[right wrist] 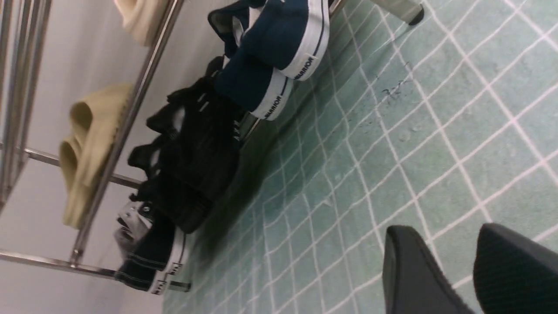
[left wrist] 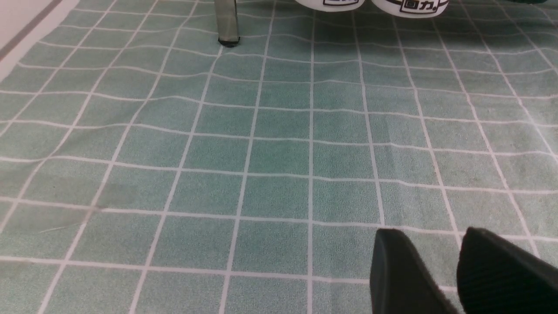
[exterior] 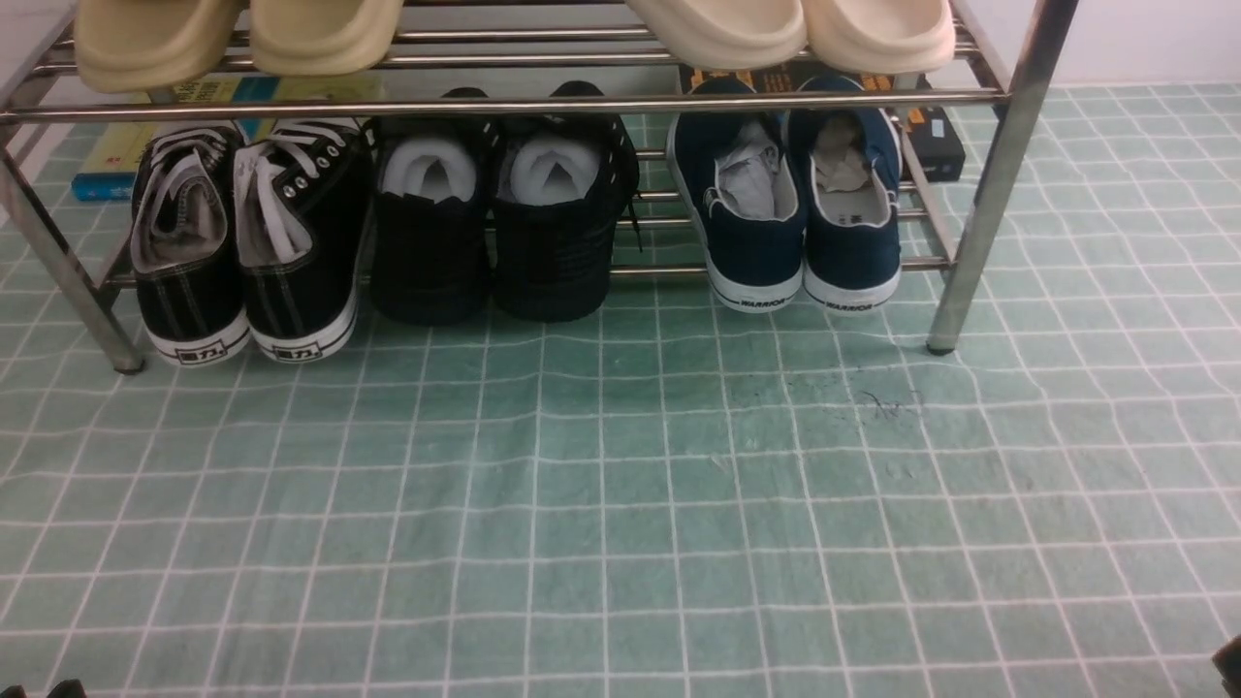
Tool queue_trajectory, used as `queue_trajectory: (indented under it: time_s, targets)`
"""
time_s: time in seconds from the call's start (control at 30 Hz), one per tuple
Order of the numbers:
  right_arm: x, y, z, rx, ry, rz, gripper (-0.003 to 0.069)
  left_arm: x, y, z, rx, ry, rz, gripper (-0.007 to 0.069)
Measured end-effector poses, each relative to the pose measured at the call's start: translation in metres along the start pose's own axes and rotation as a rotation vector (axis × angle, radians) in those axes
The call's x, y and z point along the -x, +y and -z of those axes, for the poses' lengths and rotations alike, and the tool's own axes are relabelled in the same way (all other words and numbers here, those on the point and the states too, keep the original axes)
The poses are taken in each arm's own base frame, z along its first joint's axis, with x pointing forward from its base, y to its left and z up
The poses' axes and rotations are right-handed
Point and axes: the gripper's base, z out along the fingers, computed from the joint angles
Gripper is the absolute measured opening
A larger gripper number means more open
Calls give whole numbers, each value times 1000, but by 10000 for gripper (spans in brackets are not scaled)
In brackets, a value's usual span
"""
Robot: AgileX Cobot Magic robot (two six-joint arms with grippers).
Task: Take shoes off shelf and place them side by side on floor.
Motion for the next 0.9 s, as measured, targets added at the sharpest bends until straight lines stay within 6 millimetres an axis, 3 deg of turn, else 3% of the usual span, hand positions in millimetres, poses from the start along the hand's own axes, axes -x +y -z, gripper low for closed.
queue_trajectory:
  time_s: [0.17, 0.3, 0.43, 0.5, 0.57, 0.73, 0.77, 0.8, 0.87, 0.9]
  targets:
    - [2, 5, 1, 20, -9, 115, 241, 0, 0, 0, 0, 0, 0, 242]
    - [15, 34, 11, 93, -76, 305, 236, 0, 0, 0, 0, 0, 0, 242]
    - [36, 78, 18, 98, -111, 555, 146, 0, 0, 0, 0, 0, 0, 242]
    - [46, 99, 9, 34, -10, 678, 48, 0, 0, 0, 0, 0, 0, 242]
    - [50, 107, -3, -42, 147, 741, -4, 0, 0, 0, 0, 0, 0, 242]
    - [60, 102, -51, -294, 619, 754, -11, 0, 0, 0, 0, 0, 0, 242]
    - [61, 103, -53, -301, 633, 754, -10, 0, 0, 0, 0, 0, 0, 242]
    - [62, 98, -70, -342, 783, 720, -8, 0, 0, 0, 0, 0, 0, 242]
    - [62, 99, -79, -326, 857, 704, -6, 0, 0, 0, 0, 0, 0, 242]
    - [60, 102, -92, -269, 939, 666, -5, 0, 0, 0, 0, 0, 0, 242]
